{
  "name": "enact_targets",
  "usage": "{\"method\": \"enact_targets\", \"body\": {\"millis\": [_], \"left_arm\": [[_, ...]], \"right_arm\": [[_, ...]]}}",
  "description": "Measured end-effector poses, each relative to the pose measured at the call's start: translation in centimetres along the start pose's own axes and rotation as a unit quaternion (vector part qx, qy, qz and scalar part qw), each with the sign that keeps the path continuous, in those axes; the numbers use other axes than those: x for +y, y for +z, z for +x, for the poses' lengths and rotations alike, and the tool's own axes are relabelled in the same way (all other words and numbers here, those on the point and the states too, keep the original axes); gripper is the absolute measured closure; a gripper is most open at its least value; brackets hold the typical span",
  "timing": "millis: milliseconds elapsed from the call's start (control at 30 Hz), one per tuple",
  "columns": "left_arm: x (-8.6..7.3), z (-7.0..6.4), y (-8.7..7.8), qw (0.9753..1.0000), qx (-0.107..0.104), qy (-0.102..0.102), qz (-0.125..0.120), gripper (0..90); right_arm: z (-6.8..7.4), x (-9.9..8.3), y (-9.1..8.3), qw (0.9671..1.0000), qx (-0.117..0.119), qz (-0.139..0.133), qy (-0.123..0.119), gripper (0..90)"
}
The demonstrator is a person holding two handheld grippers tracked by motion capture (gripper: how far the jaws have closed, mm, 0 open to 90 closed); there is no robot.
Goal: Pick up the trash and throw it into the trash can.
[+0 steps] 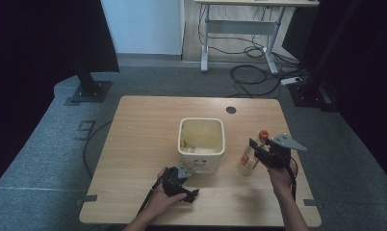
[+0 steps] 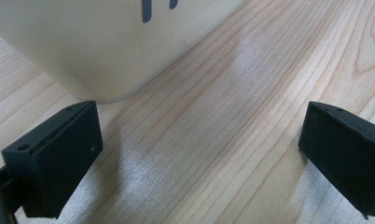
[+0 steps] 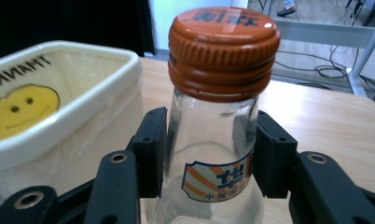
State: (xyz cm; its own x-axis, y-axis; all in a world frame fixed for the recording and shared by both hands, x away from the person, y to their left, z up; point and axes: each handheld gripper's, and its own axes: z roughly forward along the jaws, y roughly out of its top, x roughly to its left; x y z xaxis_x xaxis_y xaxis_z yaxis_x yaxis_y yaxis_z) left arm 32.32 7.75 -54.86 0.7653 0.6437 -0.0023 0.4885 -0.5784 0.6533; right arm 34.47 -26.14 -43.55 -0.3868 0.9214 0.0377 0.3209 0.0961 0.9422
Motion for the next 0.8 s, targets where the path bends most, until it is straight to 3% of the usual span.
{"method": "enact_targets", "body": {"millis": [800], "left_arm": [[0.1,-0.1,0.0,1.0,0.0,0.002,0.001,0.0]], "right_arm": [[1.6,1.9,-1.0,0.9991,0.035,-0.019,-0.016,52.3]]}}
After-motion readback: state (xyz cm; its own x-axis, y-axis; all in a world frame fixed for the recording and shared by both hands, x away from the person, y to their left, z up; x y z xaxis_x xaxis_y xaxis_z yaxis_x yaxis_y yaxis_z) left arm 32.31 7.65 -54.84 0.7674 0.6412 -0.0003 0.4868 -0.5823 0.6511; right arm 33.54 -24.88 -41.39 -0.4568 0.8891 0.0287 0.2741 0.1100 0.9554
